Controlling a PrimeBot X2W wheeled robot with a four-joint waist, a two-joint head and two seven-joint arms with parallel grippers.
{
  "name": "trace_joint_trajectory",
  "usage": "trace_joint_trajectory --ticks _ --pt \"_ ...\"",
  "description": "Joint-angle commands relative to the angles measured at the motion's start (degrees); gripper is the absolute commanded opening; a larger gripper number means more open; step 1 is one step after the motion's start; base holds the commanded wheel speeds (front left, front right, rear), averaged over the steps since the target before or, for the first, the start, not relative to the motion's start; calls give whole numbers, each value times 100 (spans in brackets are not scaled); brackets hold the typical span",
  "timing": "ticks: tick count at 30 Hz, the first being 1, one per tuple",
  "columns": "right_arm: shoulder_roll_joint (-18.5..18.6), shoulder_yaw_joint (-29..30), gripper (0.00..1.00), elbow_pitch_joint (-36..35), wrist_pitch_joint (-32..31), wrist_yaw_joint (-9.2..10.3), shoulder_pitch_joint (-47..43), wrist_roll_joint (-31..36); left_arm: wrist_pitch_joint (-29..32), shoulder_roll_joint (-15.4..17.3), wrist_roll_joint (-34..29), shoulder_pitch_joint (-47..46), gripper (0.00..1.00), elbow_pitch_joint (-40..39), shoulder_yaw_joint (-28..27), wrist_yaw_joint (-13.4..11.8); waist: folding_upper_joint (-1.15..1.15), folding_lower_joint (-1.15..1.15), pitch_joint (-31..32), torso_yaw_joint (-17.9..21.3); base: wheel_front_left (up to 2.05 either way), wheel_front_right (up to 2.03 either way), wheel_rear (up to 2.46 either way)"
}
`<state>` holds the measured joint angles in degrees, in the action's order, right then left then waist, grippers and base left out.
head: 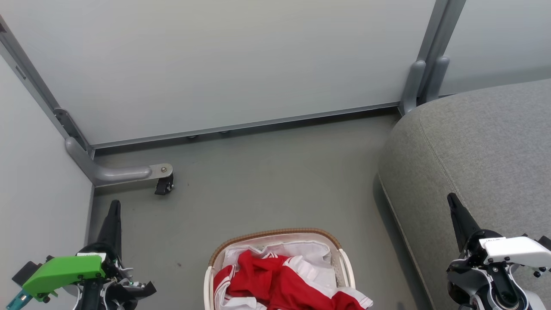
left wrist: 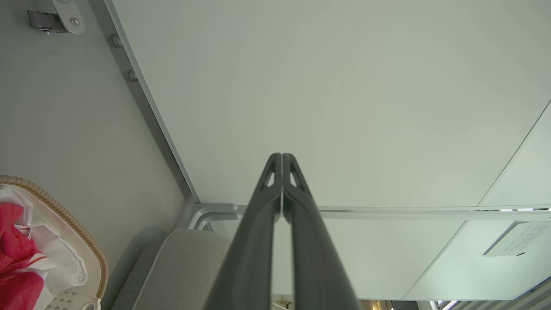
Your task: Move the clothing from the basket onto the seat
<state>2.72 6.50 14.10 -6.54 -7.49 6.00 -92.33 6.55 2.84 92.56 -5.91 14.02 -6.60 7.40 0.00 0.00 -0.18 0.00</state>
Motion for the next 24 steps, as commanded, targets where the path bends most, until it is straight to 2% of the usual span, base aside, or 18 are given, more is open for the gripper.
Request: trace_joint_trajectory --ticks 1,24 --pt "32 9 0 -20 -16 0 43 -19 11 10 -29 -62 0 -4 -3 27 0 0 0 0 0 0 0" --pt "32 9 0 -20 -15 0 43 -19 11 10 -28 -62 0 -5 -3 27 0 0 0 0 0 0 0"
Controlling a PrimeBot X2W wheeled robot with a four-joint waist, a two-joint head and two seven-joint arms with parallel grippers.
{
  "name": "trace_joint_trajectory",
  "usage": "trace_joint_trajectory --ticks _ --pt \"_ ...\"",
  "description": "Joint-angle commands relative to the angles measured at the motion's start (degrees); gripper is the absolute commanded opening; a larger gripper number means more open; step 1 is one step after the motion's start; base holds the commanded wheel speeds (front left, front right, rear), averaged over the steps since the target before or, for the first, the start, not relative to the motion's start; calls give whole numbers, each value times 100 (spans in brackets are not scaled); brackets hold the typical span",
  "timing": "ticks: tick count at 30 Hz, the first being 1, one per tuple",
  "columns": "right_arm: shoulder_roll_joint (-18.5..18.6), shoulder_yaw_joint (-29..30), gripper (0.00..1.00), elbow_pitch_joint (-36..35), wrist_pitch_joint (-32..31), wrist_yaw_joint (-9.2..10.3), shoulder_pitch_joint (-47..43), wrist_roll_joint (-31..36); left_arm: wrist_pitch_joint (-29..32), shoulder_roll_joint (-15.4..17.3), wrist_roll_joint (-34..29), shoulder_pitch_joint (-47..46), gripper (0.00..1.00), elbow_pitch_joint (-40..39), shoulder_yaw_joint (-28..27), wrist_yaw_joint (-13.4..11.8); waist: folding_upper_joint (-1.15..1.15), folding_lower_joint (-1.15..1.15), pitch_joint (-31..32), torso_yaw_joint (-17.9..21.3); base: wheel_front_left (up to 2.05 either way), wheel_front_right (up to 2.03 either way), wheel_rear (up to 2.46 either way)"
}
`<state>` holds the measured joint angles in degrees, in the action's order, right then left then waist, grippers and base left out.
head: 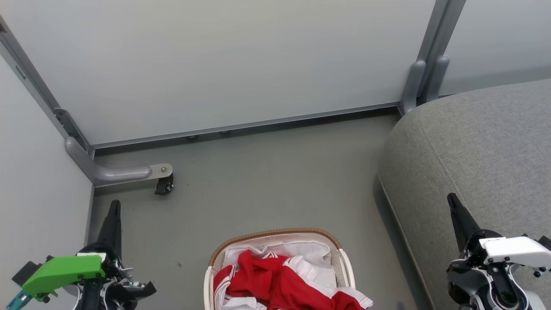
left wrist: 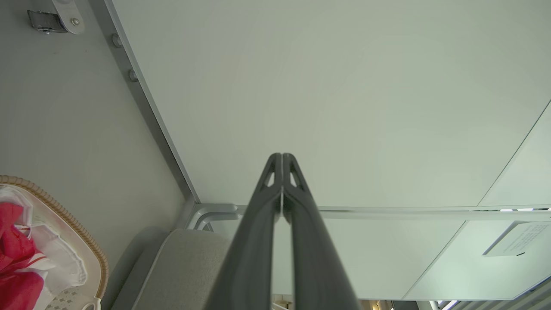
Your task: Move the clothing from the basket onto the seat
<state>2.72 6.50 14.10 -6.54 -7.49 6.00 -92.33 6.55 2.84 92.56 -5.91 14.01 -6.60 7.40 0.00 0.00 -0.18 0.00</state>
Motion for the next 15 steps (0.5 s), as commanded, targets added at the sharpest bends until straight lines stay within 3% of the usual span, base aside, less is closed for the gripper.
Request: trace_joint_trajectory --ticks 1,8,9,15 --pt "32 9 0 -20 -15 0 43 -19 11 10 -28 -62 0 -3 -3 27 0 0 0 0 0 0 0" --pt "33 9 0 -20 -15 0 43 -19 11 10 -28 -62 0 -3 -3 27 0 0 0 0 0 0 0" --pt "-5 -3 100 17 4 0 -10 2 -3 -2 -1 6 100 15 5 -1 0 0 0 0 0 0 0" --pt "-81 -40 100 227 48 2 -202 17 -53 -50 -19 186 100 242 91 -1 0 0 -4 1 0 0 0"
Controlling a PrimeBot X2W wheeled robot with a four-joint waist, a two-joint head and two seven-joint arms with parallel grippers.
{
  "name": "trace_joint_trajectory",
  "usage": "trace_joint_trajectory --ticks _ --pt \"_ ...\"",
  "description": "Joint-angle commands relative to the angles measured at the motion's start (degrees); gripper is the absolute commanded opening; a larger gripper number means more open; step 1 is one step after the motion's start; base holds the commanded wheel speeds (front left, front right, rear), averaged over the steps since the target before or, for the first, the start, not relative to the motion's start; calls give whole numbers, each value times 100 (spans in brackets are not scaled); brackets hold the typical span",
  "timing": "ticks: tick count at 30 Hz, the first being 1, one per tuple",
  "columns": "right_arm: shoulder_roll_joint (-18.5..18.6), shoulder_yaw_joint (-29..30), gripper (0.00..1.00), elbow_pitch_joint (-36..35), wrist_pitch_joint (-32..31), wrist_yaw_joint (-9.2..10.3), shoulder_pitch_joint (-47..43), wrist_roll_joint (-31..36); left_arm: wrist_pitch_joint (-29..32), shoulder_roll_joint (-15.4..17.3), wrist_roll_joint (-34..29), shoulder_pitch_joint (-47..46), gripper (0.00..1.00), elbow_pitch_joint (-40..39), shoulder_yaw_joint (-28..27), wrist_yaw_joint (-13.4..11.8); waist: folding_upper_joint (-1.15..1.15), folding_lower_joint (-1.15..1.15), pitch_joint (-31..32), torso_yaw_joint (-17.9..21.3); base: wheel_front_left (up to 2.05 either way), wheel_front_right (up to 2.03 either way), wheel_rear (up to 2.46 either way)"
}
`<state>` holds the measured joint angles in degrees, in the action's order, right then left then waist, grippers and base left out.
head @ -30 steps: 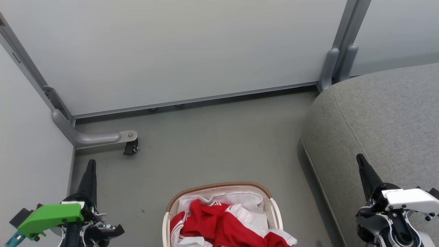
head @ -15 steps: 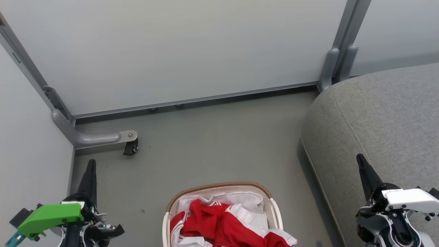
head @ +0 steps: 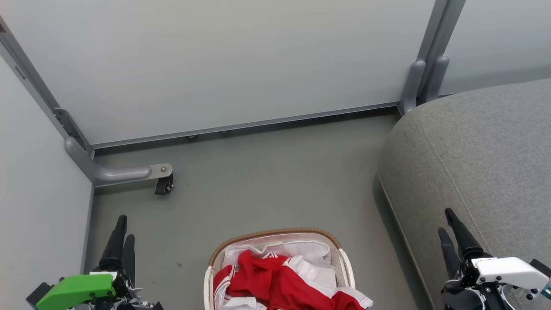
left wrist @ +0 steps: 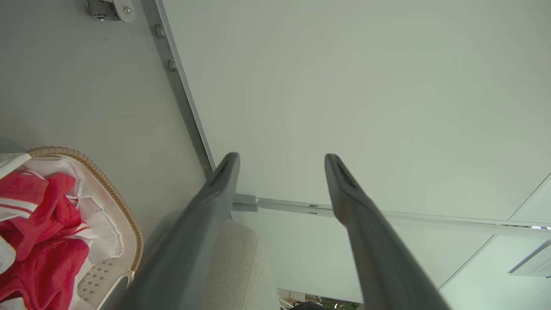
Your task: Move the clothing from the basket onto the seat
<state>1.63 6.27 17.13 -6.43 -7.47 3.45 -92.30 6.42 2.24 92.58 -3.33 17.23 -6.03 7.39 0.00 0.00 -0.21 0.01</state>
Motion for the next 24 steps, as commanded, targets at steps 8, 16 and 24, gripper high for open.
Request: trace_joint_trajectory --ticks 8,16,24 --pt "41 -56 100 -114 268 0 0 203 -268 17 -162 -52 100 -154 311 1 0 0 -5 -3 0 0 0" --pt "53 126 100 -240 477 -1 21 738 -479 24 -513 -61 100 -281 416 2 0 0 -12 -8 0 0 0" --pt "64 220 100 -599 670 -1 2 1786 -670 30 -1211 -129 100 -489 505 4 0 0 -24 -19 0 0 0"
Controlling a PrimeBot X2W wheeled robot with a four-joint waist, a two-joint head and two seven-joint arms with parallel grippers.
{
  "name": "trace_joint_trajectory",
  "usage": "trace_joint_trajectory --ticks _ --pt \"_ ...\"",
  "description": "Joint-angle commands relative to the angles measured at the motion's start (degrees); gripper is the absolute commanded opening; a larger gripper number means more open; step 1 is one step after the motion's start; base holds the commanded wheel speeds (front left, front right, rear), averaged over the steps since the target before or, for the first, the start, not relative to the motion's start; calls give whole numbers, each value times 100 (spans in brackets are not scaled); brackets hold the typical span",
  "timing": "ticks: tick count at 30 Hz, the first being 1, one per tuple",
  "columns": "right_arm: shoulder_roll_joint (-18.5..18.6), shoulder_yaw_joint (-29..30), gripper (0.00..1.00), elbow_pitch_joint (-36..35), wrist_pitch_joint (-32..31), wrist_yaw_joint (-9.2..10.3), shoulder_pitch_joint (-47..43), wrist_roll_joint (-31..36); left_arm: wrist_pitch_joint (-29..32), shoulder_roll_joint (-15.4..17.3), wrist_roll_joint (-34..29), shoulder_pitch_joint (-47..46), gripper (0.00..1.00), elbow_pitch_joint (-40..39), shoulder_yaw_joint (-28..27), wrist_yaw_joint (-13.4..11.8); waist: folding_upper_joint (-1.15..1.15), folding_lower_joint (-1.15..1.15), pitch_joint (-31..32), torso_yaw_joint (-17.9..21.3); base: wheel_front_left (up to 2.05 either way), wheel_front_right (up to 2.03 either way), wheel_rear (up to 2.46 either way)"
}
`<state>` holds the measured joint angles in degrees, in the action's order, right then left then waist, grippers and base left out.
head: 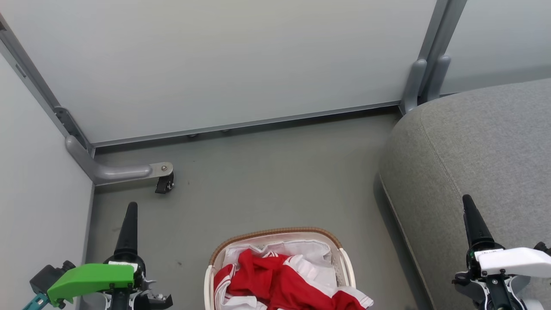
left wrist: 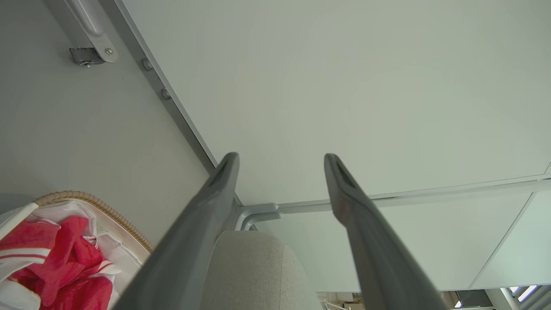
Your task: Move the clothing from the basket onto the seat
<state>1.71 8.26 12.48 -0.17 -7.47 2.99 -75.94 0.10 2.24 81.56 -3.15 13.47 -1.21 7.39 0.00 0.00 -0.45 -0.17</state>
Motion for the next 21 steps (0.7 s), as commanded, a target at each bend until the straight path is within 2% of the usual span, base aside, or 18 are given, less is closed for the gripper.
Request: trace_joint_trajectory --ticks 1,11,21 --pt "58 19 100 -170 69 -1 45 301 -63 31 -219 -152 100 -142 36 2 0 0 -2 -3 0 0 0" --pt "70 -221 100 -439 286 -1 -50 1781 -280 38 -1437 -166 100 -417 262 -132 0 0 -26 -22 0 0 0" --pt "78 -317 100 -517 480 -2 -96 2839 -474 45 -2565 -104 100 -543 577 -291 0 0 -47 -44 0 0 0"
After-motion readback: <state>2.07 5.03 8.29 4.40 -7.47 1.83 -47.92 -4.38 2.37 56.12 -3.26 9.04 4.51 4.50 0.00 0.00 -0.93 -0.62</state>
